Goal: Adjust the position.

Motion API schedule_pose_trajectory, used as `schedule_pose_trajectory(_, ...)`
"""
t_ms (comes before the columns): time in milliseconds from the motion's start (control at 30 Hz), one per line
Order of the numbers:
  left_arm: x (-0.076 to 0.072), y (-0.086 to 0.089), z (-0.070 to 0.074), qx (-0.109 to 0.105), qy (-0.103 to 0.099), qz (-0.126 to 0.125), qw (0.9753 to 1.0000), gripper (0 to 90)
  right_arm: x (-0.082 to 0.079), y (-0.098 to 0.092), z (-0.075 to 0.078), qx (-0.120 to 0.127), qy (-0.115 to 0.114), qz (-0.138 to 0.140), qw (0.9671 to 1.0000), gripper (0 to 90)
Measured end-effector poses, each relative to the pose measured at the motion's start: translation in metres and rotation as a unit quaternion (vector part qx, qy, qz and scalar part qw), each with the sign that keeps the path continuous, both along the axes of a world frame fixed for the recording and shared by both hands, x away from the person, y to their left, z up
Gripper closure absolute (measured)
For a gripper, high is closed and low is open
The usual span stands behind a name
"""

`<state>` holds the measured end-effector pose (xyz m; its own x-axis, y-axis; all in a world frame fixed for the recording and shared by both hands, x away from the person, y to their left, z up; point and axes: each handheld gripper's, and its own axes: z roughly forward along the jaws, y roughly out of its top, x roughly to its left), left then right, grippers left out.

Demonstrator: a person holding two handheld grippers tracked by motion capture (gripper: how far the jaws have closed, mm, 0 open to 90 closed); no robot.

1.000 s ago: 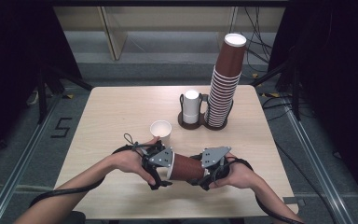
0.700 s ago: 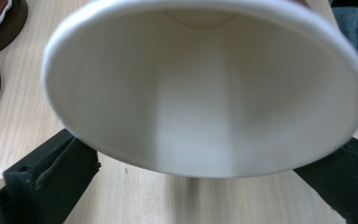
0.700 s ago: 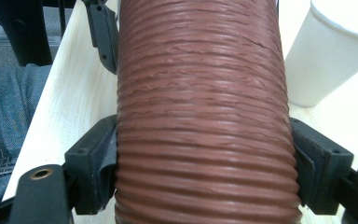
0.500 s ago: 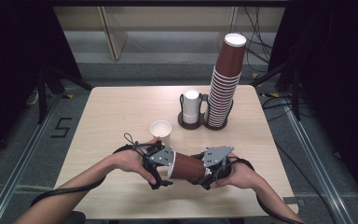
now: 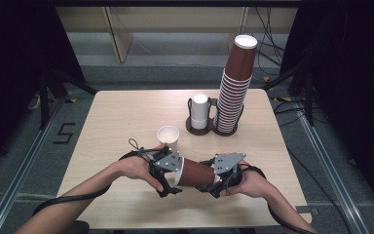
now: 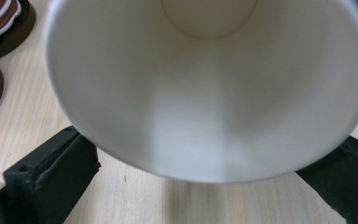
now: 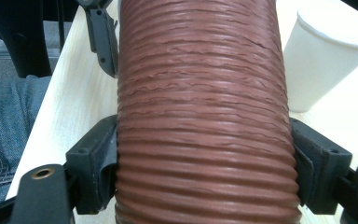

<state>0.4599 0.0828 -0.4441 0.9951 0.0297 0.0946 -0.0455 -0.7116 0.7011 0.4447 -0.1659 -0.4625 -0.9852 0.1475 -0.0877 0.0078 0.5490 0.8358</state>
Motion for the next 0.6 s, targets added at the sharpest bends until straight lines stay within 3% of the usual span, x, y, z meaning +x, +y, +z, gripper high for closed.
schedule_pose_trajectory(133,0.0003,-0.0006,0.0023,-0.015,0.008,0.001,0.9999,0.0,-0.0006,0.0004,0.0001,0.007,0.003,0.002,1.0000,22.1)
schedule_pose_trajectory(167,0.0002,-0.0011,0.0029,-0.018,0.008,0.001,0.9998,0.0,0.0000,0.0008,0.0005,0.005,-0.009,0.003,0.9999,22.2)
schedule_pose_trajectory(267,0.0002,-0.0029,0.0041,-0.020,0.007,-0.001,0.9998,0.0,0.0001,0.0017,0.0004,0.007,-0.011,0.003,0.9999,22.2)
schedule_pose_trajectory(300,0.0002,-0.0035,0.0043,-0.021,0.007,-0.001,0.9998,0.0,-0.0025,0.0021,0.0001,0.008,0.011,-0.005,0.9999,22.2)
schedule_pose_trajectory(400,-0.0001,-0.0043,0.0049,-0.022,0.003,-0.005,0.9997,0.9,-0.0026,0.0024,-0.0001,0.009,0.012,-0.004,0.9999,22.1)
schedule_pose_trajectory(500,-0.0001,-0.0047,0.0065,-0.030,-0.003,0.000,0.9995,6.2,0.0004,0.0025,-0.0005,0.009,-0.009,0.008,0.9999,22.0)
schedule_pose_trajectory(600,-0.0003,-0.0056,0.0073,-0.027,-0.004,-0.002,0.9996,7.5,0.0009,0.0027,-0.0018,0.008,-0.001,0.006,1.0000,22.0)
